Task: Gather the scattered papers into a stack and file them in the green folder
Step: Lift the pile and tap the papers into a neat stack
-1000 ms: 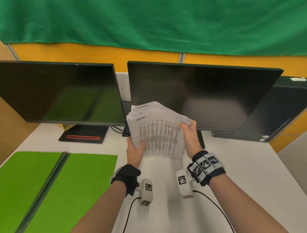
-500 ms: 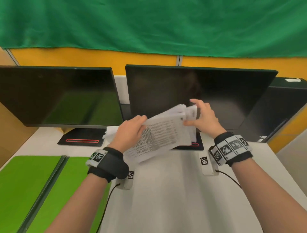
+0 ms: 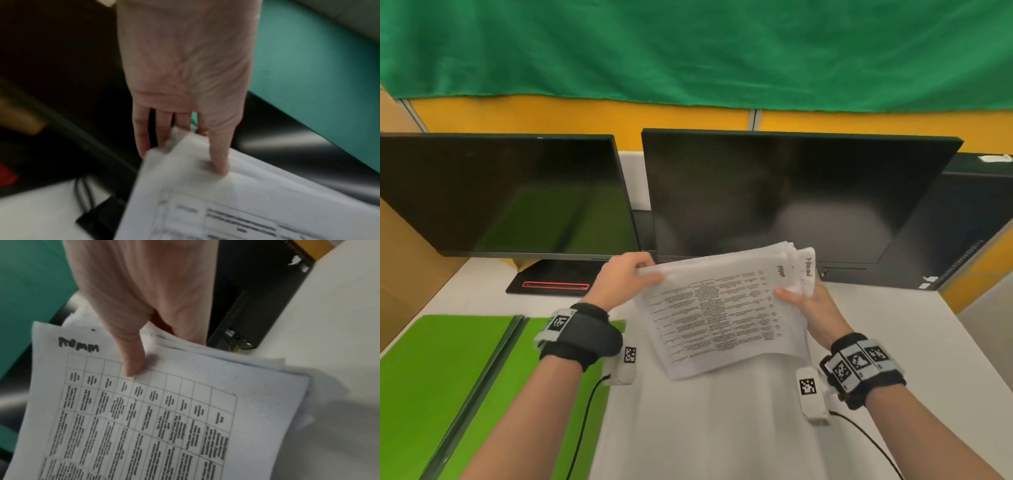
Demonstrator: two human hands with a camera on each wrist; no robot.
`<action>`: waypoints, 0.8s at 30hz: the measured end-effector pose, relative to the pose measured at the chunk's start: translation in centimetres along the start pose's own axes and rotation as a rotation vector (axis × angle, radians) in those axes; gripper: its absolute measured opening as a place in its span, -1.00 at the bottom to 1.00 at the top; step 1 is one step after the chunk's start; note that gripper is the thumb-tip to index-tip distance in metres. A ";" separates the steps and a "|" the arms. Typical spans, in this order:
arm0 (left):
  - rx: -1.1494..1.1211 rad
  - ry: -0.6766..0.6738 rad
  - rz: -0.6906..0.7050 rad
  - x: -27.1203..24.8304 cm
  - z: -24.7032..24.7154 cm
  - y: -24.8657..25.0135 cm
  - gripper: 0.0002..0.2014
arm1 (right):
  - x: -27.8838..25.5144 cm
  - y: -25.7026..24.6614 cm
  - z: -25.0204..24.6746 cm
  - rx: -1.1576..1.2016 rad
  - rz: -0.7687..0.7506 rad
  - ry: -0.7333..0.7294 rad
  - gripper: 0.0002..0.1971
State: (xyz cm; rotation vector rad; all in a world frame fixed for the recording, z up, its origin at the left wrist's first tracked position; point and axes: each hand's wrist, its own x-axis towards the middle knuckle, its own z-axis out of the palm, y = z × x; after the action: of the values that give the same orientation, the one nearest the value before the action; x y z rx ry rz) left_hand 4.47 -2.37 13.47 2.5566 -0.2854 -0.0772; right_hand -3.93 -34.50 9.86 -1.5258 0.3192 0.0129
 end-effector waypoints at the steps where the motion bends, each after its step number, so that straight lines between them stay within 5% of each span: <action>1: -0.244 -0.010 -0.033 -0.2 0.4 -1.1 -0.91 | -0.2 0.6 -0.2 0.040 0.005 0.020 -0.78; 5: -0.915 0.094 -0.087 -1.2 2.2 -1.4 -0.74 | -0.2 2.0 -0.3 0.224 0.013 0.104 -0.72; 12: -0.669 0.369 -0.076 -3.2 7.4 -0.2 -0.77 | -0.9 4.8 -0.8 0.053 0.052 0.108 -0.69; 20: -0.700 0.461 -0.051 -3.1 7.1 1.6 -0.81 | -1.4 2.9 0.1 0.117 -0.025 0.191 -0.75; 24: -0.714 0.394 -0.066 -3.8 8.1 1.3 -0.82 | -2.1 3.8 0.1 0.039 0.013 0.171 -0.79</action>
State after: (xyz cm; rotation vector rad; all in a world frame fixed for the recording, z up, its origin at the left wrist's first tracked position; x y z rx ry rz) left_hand -0.38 -6.89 7.33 1.8174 -0.0079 0.2553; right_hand -6.66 -33.77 6.59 -1.4887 0.4633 -0.1132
